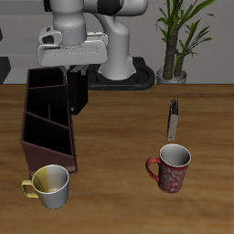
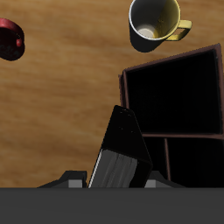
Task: Place the black book into the right desk caddy's back compartment
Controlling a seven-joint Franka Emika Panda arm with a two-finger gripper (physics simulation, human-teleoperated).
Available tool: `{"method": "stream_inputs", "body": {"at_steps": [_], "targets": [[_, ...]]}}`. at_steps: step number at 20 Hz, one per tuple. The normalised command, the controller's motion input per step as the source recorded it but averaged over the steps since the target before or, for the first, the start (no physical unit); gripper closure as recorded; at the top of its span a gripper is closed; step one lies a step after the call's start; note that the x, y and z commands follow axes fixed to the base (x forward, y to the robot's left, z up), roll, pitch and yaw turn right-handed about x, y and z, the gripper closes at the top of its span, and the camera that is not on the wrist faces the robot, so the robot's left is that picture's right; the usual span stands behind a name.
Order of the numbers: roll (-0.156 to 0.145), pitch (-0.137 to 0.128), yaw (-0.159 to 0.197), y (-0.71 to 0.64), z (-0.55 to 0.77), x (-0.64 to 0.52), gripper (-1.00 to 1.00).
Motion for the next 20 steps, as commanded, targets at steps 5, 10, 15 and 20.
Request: {"method": "stream_inputs", "body": {"at_steps": [5,10,15,20], "targets": [[-0.037,0.026,0.09,-0.3,-0.11,-0.05,1.0],[-0.038,0.013,0.041,-0.25,0.0,-0.11,1.0],[-0.056,-0.005,0.046,-0.3,0.06,-0.2,1.0],[-0.061,-0.015,0.021,-0.33,0.11,-0.17,1.0]]}}
